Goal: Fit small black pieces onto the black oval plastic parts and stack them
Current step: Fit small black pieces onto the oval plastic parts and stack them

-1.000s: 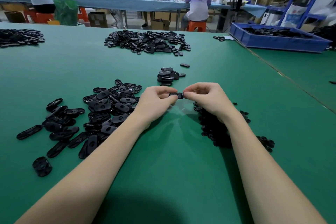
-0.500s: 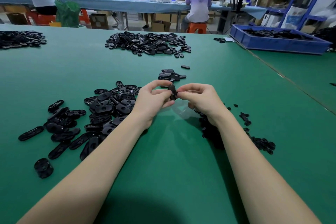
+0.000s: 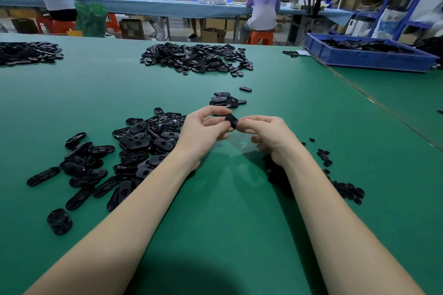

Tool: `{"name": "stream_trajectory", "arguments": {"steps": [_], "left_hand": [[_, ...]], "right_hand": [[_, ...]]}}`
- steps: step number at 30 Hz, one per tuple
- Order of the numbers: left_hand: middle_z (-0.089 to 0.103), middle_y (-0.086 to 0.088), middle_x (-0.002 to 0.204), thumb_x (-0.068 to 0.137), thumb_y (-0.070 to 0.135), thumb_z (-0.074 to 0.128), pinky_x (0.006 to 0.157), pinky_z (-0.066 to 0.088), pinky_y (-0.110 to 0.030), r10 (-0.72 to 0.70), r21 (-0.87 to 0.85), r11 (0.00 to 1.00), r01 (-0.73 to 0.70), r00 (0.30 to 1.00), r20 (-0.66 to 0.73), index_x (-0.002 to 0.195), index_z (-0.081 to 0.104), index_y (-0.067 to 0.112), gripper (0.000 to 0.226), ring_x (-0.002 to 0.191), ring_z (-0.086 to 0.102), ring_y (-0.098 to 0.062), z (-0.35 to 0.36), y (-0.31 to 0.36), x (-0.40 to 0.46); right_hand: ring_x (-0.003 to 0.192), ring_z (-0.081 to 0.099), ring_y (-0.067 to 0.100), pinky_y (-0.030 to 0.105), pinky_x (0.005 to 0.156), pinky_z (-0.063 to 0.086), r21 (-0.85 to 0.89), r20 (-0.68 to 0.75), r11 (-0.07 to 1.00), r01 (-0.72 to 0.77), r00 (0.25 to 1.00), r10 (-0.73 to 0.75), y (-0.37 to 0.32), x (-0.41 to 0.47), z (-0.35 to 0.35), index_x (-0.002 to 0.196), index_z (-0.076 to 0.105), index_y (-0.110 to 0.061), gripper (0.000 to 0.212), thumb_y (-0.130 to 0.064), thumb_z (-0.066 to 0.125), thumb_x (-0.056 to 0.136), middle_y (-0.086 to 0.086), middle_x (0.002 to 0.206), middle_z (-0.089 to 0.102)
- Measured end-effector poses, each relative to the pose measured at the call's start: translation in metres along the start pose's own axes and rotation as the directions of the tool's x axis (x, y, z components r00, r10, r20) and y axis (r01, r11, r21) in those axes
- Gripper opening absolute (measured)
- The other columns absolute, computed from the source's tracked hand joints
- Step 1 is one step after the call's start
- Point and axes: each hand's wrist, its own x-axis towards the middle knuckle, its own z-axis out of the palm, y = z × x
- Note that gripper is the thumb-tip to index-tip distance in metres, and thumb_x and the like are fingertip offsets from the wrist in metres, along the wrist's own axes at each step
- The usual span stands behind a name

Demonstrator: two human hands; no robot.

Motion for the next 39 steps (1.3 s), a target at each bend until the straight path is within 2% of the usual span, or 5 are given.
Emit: {"name": "stream_trajectory", "arguments": {"steps": [9, 14, 25, 31, 39], "left_hand": [[0.077, -0.017, 0.096, 0.084, -0.007, 0.073, 0.073, 0.058, -0.022, -0.012, -0.024, 1.000, 0.012, 1.000, 0.023, 0.104, 0.072, 0.006, 0.024, 0.085, 0.073, -0.022, 0.0001, 0.0003, -0.0009], [0.076, -0.019, 0.098, 0.083, -0.007, 0.073, 0.077, 0.060, -0.024, -0.012, -0.023, 1.000, 0.012, 1.000, 0.027, 0.102, 0.072, 0.006, 0.023, 0.088, 0.072, -0.024, -0.0008, 0.0006, -0.0006], [0.077, -0.015, 0.097, 0.082, -0.006, 0.075, 0.084, 0.060, -0.028, -0.017, 0.010, 1.000, 0.017, 0.999, 0.037, 0.099, 0.071, 0.010, 0.023, 0.098, 0.073, -0.032, -0.0031, 0.0004, -0.0003], [0.078, -0.012, 0.092, 0.084, -0.010, 0.071, 0.075, 0.058, -0.021, -0.025, -0.046, 0.999, 0.026, 0.999, 0.032, 0.099, 0.069, 0.007, 0.022, 0.086, 0.076, -0.021, -0.0024, 0.0007, -0.0003], [0.077, -0.015, 0.093, 0.086, -0.014, 0.066, 0.072, 0.059, -0.020, -0.085, -0.156, 0.984, 0.089, 0.996, 0.028, 0.103, 0.066, 0.003, 0.024, 0.082, 0.076, -0.022, -0.0027, 0.0015, -0.0004]], "right_hand": [[0.043, 0.037, 0.006, 0.019, 0.040, 0.023, 0.017, -0.015, 1.000, -0.022, 1.000, 0.022, 0.0001, 0.0015, -0.0004, 0.085, 0.078, -0.021, 0.008, -0.022, 0.080, 0.077, -0.002, 0.085, 0.072], [0.050, 0.039, 0.009, 0.019, 0.040, 0.025, 0.015, -0.024, 0.999, -0.034, 0.999, 0.035, 0.0004, 0.0012, -0.0004, 0.088, 0.079, -0.020, 0.012, -0.024, 0.080, 0.077, -0.001, 0.088, 0.074], [0.044, 0.036, 0.007, 0.018, 0.039, 0.024, -0.010, 0.004, 1.000, -0.023, 1.000, 0.023, -0.0010, -0.0005, -0.0006, 0.090, 0.079, -0.018, 0.011, -0.023, 0.080, 0.080, 0.000, 0.083, 0.071], [0.043, 0.035, 0.007, 0.017, 0.040, 0.023, -0.009, -0.029, 1.000, -0.004, 1.000, 0.004, -0.0033, -0.0016, -0.0010, 0.086, 0.077, -0.019, 0.006, -0.019, 0.079, 0.080, 0.002, 0.086, 0.071], [0.049, 0.038, 0.008, 0.014, 0.037, 0.026, -0.045, -0.043, 0.999, 0.026, 0.999, -0.028, -0.0051, -0.0039, -0.0002, 0.084, 0.078, -0.020, 0.005, -0.021, 0.080, 0.079, -0.003, 0.077, 0.069]]}}
